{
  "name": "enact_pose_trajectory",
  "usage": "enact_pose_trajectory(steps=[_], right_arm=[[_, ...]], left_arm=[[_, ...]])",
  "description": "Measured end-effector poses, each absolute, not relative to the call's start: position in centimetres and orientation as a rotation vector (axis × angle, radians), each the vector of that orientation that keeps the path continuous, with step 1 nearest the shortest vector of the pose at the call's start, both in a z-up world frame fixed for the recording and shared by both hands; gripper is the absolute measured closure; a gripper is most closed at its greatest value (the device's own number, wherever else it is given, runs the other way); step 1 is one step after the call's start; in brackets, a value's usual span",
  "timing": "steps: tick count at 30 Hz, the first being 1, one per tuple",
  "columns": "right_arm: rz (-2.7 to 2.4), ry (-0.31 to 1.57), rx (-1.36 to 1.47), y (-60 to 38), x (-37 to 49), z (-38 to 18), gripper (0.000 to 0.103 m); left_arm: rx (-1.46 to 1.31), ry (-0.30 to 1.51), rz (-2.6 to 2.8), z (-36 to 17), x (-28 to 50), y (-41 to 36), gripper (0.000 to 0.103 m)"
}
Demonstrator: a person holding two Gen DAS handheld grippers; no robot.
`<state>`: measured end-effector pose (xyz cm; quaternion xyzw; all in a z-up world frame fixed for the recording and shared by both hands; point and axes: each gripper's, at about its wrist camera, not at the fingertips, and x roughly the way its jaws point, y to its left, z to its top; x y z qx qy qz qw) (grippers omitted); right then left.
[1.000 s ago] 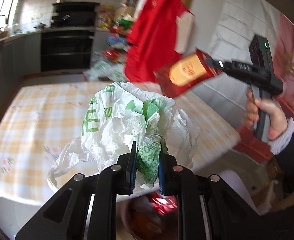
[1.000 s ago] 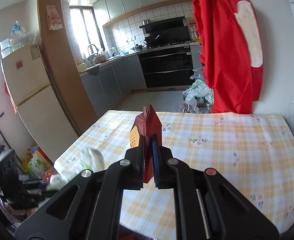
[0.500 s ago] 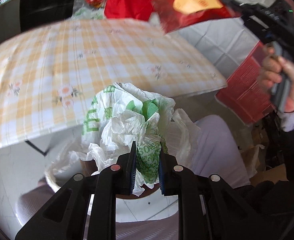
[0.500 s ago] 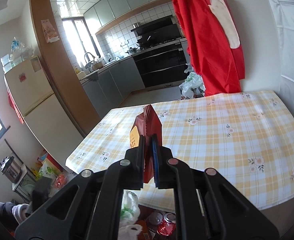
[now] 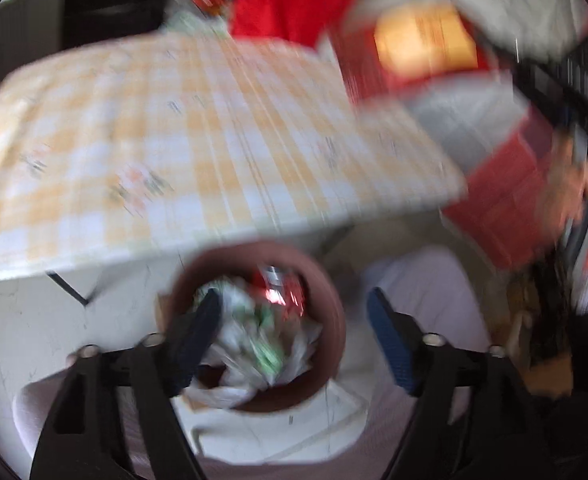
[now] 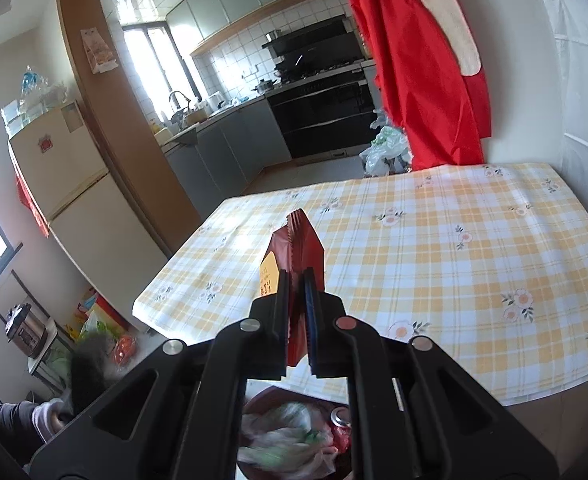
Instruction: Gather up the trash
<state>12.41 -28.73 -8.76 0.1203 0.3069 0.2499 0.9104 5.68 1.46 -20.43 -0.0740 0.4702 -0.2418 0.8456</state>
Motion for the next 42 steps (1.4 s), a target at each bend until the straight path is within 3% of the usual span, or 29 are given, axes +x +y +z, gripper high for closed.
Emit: enact_pose_trajectory(steps=[5,8,16,18,19,21,23,27,30,42], right_arm=[[0.557,0.684,0.222,-26.7,11.1,-10.1,0.092],[0.586,0.731,0.208,-25.3,10.3,-11.3,0.092],[0.667,0.885,0.186,-21.7,9.2,-15.4,0.09],[0.664,0.93,0.183,-21.1,9.4,-16.5,0.078],[0.644,0.947,0.173,-20.9,9.5,-17.2,0.061],[0.6,0.958,0.164,-21.0,9.5,-18.1,0.05],[0.557,0.954,0.166,-21.5,9.7,-18.4,0.046],[0.449,0.914,0.132,-22.8,10.1,-17.7,0.012],[0.391,0.892,0.091,-23.0,10.3,-16.7,0.006],[0.29,0.779,0.014,-23.7,11.9,-11.4,0.006]], left_arm=[[-0.295,0.708,-0.313,-15.3,4.4,5.5,0.006],[-0.305,0.6,-0.207,-13.6,3.1,7.1,0.006],[-0.175,0.514,-0.107,-11.7,1.7,7.6,0.006],[-0.188,0.512,-0.101,-11.7,1.7,7.8,0.006],[-0.188,0.515,-0.097,-11.8,1.7,8.0,0.006],[-0.167,0.528,-0.078,-11.9,1.7,7.9,0.006],[-0.137,0.548,-0.054,-12.2,1.9,7.6,0.006],[-0.144,0.552,-0.055,-12.4,2.1,7.6,0.006],[-0.149,0.557,-0.05,-12.4,2.4,7.4,0.006],[-0.073,0.507,-0.113,-9.5,4.5,4.9,0.006]])
